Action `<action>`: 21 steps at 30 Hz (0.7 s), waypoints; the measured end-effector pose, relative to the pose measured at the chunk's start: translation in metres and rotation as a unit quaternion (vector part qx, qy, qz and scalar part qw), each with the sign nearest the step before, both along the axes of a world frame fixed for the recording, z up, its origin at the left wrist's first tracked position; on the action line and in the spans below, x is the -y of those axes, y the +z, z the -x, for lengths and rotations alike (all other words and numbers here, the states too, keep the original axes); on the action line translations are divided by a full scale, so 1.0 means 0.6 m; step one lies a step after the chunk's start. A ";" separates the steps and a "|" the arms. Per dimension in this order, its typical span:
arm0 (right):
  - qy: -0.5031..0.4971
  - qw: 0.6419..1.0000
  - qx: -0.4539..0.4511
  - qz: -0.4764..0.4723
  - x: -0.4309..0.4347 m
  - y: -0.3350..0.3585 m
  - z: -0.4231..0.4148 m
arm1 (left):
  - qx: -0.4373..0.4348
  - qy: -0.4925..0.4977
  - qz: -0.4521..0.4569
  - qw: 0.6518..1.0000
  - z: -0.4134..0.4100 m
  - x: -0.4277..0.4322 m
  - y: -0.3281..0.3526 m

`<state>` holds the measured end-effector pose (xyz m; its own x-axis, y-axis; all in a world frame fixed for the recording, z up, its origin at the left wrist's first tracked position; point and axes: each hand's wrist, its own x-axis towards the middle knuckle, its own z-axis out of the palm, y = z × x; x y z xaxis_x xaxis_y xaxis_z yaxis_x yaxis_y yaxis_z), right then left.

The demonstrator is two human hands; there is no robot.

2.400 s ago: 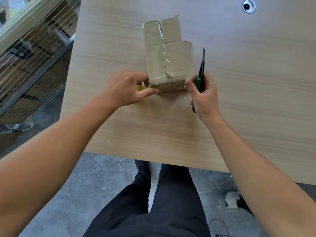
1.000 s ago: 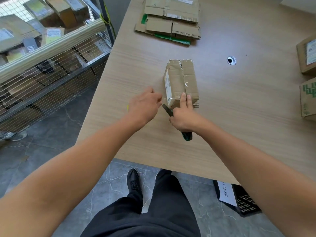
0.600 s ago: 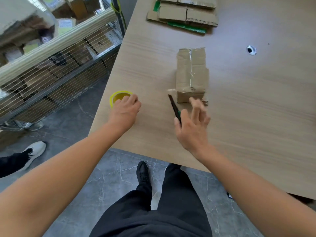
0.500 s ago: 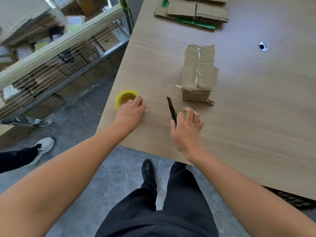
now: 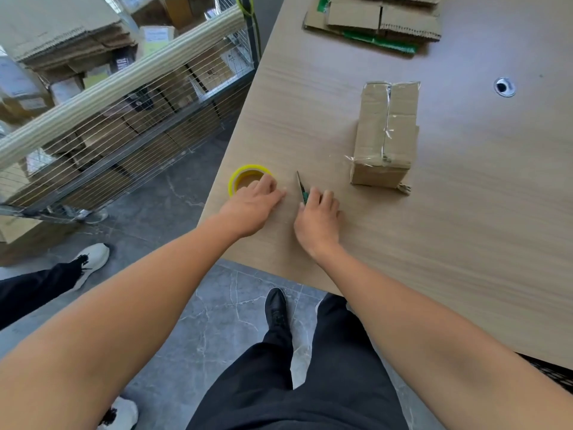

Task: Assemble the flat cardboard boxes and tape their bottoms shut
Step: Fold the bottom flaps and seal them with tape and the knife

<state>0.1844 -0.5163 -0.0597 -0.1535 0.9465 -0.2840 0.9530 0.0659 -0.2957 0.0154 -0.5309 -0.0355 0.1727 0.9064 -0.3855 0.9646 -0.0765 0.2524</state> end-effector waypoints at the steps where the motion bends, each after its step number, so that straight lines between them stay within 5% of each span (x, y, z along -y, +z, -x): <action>1: 0.001 1.000 -0.004 0.002 -0.001 0.000 0.000 | -0.007 -0.001 0.012 1.000 -0.001 -0.002 0.002; 9: -0.065 0.997 -0.044 -0.017 0.012 -0.004 -0.004 | 0.027 0.006 -0.001 1.000 0.018 0.001 0.013; 15: -0.062 0.994 -0.087 0.014 0.013 0.014 -0.009 | 0.125 0.107 -0.054 0.985 0.012 0.006 0.040; 21: -0.091 0.892 -0.332 -0.294 -0.024 0.122 -0.120 | 0.256 0.203 -0.215 0.920 -0.118 -0.051 0.094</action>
<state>0.2564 -0.5021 0.0137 0.0676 0.9282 0.3658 0.5918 0.2579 -0.7637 0.0864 -0.5003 0.0210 -0.1553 0.9859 0.0621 0.6980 0.0650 0.7131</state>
